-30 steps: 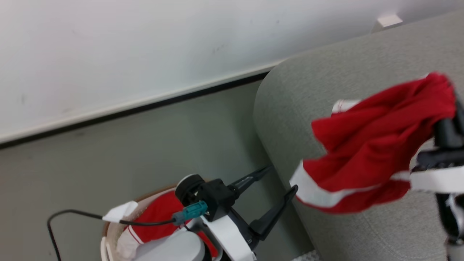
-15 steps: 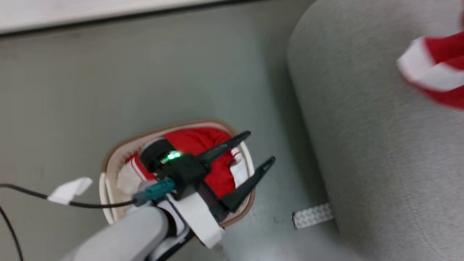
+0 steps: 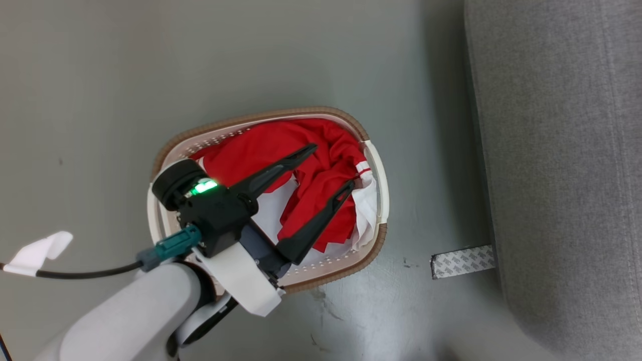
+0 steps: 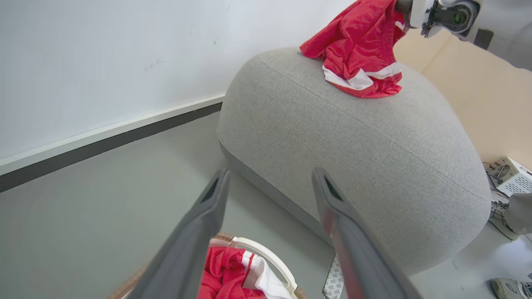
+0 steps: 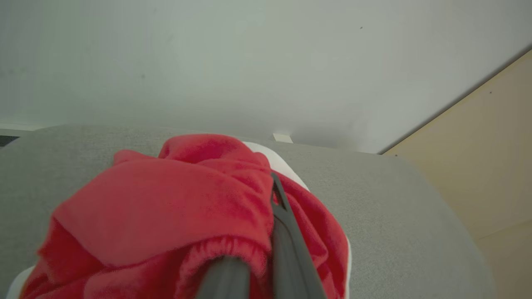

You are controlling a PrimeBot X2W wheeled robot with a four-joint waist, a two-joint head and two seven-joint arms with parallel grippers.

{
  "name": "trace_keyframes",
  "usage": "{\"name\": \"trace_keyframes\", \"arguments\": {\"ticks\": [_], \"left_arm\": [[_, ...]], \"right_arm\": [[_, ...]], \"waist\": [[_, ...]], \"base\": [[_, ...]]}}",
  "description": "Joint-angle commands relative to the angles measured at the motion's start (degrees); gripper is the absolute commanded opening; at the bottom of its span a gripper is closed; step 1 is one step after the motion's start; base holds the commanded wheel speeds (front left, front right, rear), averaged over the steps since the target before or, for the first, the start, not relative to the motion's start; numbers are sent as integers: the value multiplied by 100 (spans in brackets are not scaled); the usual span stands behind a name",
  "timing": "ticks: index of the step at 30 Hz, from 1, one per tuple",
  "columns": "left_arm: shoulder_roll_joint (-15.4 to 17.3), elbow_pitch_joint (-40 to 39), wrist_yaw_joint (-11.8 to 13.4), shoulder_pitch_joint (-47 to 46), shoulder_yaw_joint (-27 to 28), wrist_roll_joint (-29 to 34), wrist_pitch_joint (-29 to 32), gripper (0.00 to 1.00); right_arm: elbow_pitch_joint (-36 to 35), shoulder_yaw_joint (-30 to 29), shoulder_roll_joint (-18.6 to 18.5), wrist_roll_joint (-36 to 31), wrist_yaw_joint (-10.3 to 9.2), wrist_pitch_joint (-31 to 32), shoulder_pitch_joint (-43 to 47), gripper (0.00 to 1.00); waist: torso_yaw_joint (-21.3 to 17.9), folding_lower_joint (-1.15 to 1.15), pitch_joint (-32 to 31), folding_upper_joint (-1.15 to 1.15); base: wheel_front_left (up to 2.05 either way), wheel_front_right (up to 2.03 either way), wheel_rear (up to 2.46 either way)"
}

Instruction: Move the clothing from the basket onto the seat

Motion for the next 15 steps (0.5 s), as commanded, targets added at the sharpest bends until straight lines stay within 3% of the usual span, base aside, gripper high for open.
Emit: {"name": "trace_keyframes", "arguments": {"ticks": [1,6,8,9,10,15], "left_arm": [[6,20,24,-37,20,-4,-35,100],[85,80,59,34,52,-29,-73,100],[89,115,85,66,74,-74,-73,100],[73,123,102,83,105,-112,-100,100],[64,133,125,93,128,-150,-124,100],[85,225,197,147,247,-287,-206,100]], "right_arm": [[80,-23,-101,-23,-16,40,104,0],[387,431,6,148,-16,369,538,0],[432,563,-89,256,-16,439,627,22],[468,634,-133,280,-16,464,683,41],[516,741,-162,318,-16,477,758,97],[621,1116,-494,587,-16,407,977,100]], "waist": [[55,-2,4,0],[90,-2,-71,0],[93,-2,-143,0],[100,-2,-182,0],[112,-2,-234,0],[119,-2,-552,0]], "base": [[0,0,0],[0,0,0],[0,0,0],[0,0,0],[0,0,0],[0,0,0]]}}
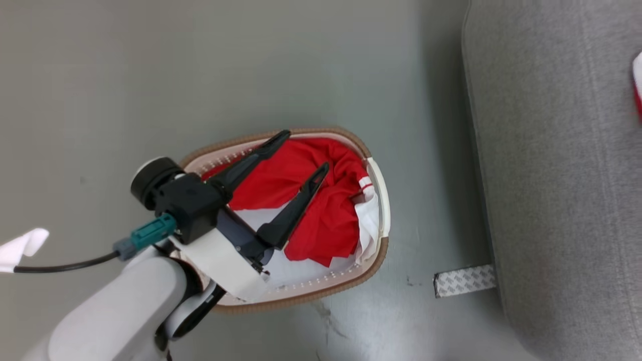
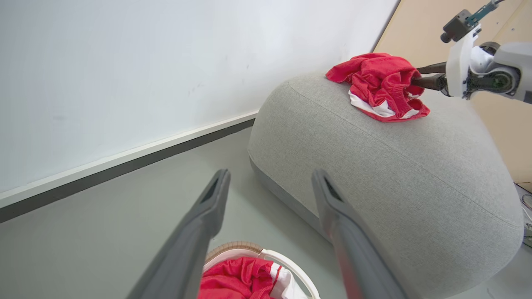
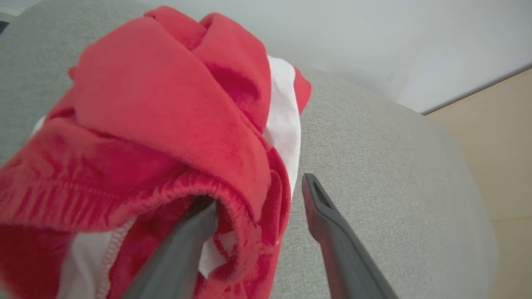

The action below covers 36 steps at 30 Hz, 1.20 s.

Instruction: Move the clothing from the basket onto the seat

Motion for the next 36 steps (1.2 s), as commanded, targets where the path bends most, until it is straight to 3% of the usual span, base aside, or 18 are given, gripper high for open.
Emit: {"name": "trace_keyframes", "arguments": {"ticks": [1,4,12,17,21,25,29,30,36], "left_arm": [[15,70,18,94,18,-92,-49,100],[-42,207,57,218,16,-176,-121,100],[-306,632,259,691,43,-509,-337,100],[-409,791,426,971,184,-662,-495,100],[-397,879,601,1185,420,-835,-606,100],[-372,968,776,1411,726,-934,-671,100],[-298,1010,978,1808,1146,-1060,-720,100],[-298,1010,978,1808,1146,-1060,-720,100],[-349,885,1195,2549,1686,-938,-729,100]], "right_arm": [[22,139,-168,144,-16,-55,120,100],[48,431,-527,292,-16,-28,230,100],[-22,1666,-1349,1643,-16,392,715,100],[-424,2062,-1863,2361,-16,-51,1081,100],[-921,2188,-1989,2556,-16,-571,1273,100],[-1375,2132,-1635,2646,-17,-934,1468,100],[-1716,1869,-892,2735,-17,-1103,1722,100],[-1716,1869,-892,2735,-17,-1103,1722,100],[-2271,1404,383,2086,-17,-1197,2354,100]], "waist": [[-3,-1,-236,0],[-29,-1,-585,0],[-62,-1,-1752,0],[70,-1,-2413,0],[243,-1,-2865,0],[487,-1,-3236,0],[668,-1,-3516,0],[668,-1,-3516,0],[904,-1,-3735,0]], "base": [[0,0,0],[0,0,0],[0,0,0],[0,0,0],[0,0,0],[0,0,0],[0,0,0],[0,0,0],[0,0,0]]}}
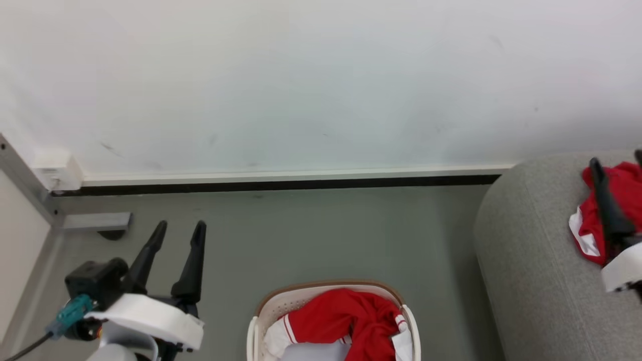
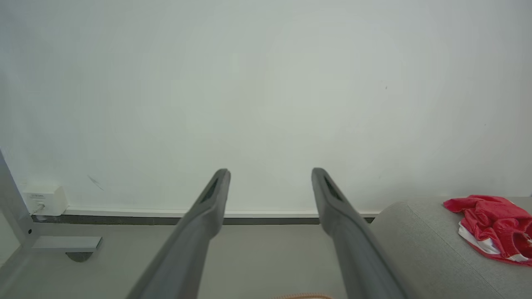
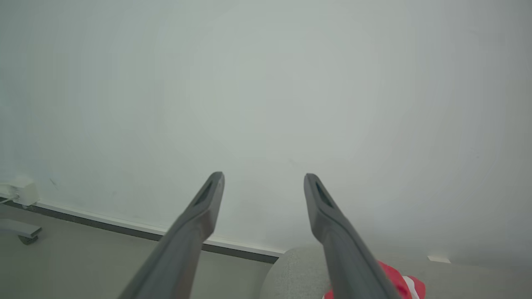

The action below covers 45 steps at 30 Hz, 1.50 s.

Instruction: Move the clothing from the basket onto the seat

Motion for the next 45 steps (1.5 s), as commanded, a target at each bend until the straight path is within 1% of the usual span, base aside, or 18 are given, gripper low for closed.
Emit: {"name": "trace_keyframes", "arguments": {"ticks": [1,2,5,8,11,13,17,22,27,31,35,45], "left_arm": [[-32,-22,35,141,86,109,-10,100],[-80,-49,51,248,181,174,-11,100],[-292,-75,68,507,473,433,-11,100],[-594,-73,-16,733,817,760,-11,100],[-944,-22,-219,996,1178,1072,-9,100],[-1145,85,-405,1186,1416,1273,-10,100],[-1529,224,-764,1405,1854,1659,-10,100],[-1874,334,-1157,1513,2264,2082,-10,100],[-2083,472,-1461,1387,2557,2398,-10,100],[-2197,550,-1623,1330,2709,2555,-10,100],[-2293,627,-1727,1291,2802,2692,-10,100],[-2451,753,-1875,1249,2955,2827,-10,100]], "right_arm": [[-104,-107,183,-112,-15,-94,187,100],[-202,-227,432,-225,-15,-170,346,100],[-470,-472,1001,-713,-15,-533,859,100],[-676,-519,1465,-1034,-15,-910,1369,100],[-696,-499,1765,-1184,-15,-1260,1792,100],[-620,-419,1948,-1118,-15,-1443,2019,100],[-441,-222,2068,-1085,-15,-1664,2292,100],[-191,26,2155,-1145,-15,-1788,2316,100],[-66,124,2185,-1116,-15,-1855,2175,100],[-3,143,2192,-1133,-15,-1861,2085,100],[27,130,2196,-1145,-15,-1883,2056,100],[83,149,2198,-1075,-15,-1905,1979,100]], "waist": [[130,2,-107,0],[150,2,-118,0],[223,2,-122,0],[293,2,-154,0],[308,2,-201,0],[287,2,-241,0],[268,2,-244,0],[230,2,-208,0],[206,2,-213,0],[192,2,-198,0],[191,2,-182,0],[171,2,-184,0]], "base": [[0,0,0],[0,0,0],[0,0,0],[0,0,0],[0,0,0],[0,0,0],[0,0,0],[0,0,0],[0,0,0],[0,0,0],[0,0,0],[0,0,0]]}}
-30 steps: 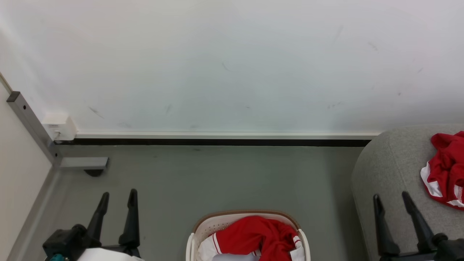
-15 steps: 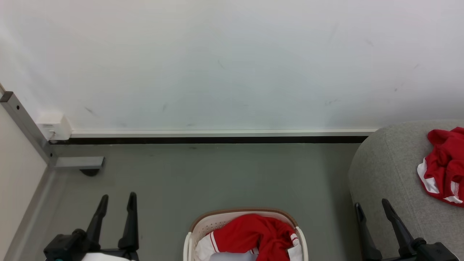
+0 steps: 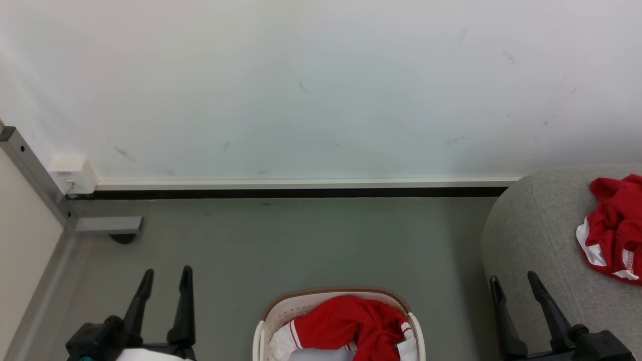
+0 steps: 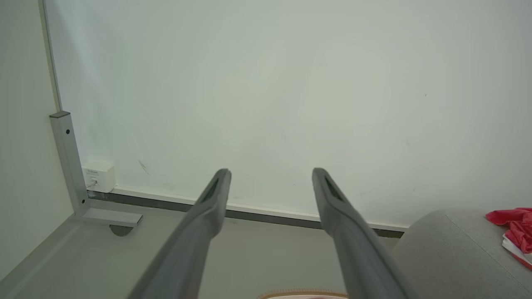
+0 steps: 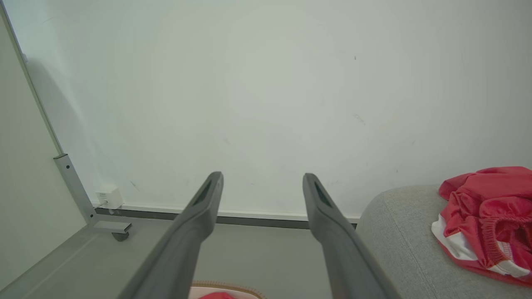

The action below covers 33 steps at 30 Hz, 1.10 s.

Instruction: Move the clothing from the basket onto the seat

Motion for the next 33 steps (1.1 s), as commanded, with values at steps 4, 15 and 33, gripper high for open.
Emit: {"name": "trace_keyframes", "arguments": {"ticks": [4,15,33], "left_arm": [[-43,42,-47,-28,37,88,-4,100],[26,258,-98,-299,-288,150,-4,100],[892,833,-104,-1977,-1873,-284,740,100]], "right_arm": [[45,7,6,27,-15,-31,-77,100],[-33,-145,4,-102,-15,-35,-254,100],[-759,-338,5,176,-15,-34,-1322,100]], "waist": [[-28,0,-29,0],[-443,0,294,0],[-1350,0,2371,0]], "base": [[0,0,0],[0,0,0],[0,0,0]]}}
